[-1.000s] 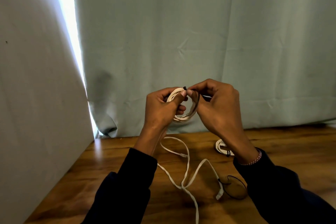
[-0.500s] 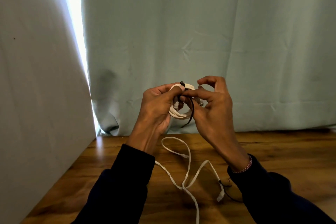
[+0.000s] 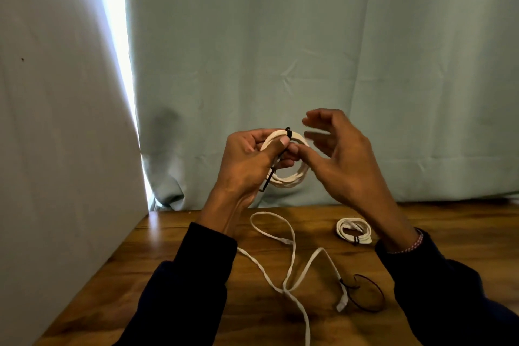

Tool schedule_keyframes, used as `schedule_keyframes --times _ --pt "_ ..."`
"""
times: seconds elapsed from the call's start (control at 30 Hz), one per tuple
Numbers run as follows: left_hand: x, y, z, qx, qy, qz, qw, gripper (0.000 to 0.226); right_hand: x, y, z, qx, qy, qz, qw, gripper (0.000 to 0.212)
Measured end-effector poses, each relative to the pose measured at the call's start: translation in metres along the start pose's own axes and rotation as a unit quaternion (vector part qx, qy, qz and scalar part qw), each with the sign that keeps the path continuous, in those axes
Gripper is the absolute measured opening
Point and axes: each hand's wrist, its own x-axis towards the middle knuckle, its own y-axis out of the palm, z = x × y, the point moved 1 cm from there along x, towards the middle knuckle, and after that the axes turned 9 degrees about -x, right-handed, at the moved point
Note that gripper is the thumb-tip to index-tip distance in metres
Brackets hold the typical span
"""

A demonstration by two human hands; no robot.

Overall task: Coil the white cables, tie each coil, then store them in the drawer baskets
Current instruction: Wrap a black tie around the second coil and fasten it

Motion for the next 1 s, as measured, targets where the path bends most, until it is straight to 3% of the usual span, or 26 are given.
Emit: schedule_keyframes --times 0.13,0.33,0.57,0.83,1.0 --pt "-0.002 0.002 0.004 0.056 0.018 0.039 0.997 0.017 0.005 -0.008 -0.009 0.000 0.002 0.047 0.999 0.037" --pt "-0.005 0.001 0.002 0.162 0.046 0.107 0.980 0.019 0.008 -0.009 -0.019 -0.019 0.006 0.046 0.999 0.033" --pt "-0.006 0.000 -0.001 0.199 0.046 0.137 0.969 0.027 0.008 -0.005 -0.022 -0.044 -0.023 0.006 0.999 0.029" --pt "-0.007 0.004 -0.003 0.240 0.048 0.104 0.964 0.030 0.004 -0.003 -0.023 -0.115 -0.151 -0.081 0.978 0.027" --pt "-0.013 0.013 -0.007 0.300 0.060 0.111 0.946 0.027 0.003 -0.002 -0.027 -0.164 -0.180 -0.105 0.964 0.028"
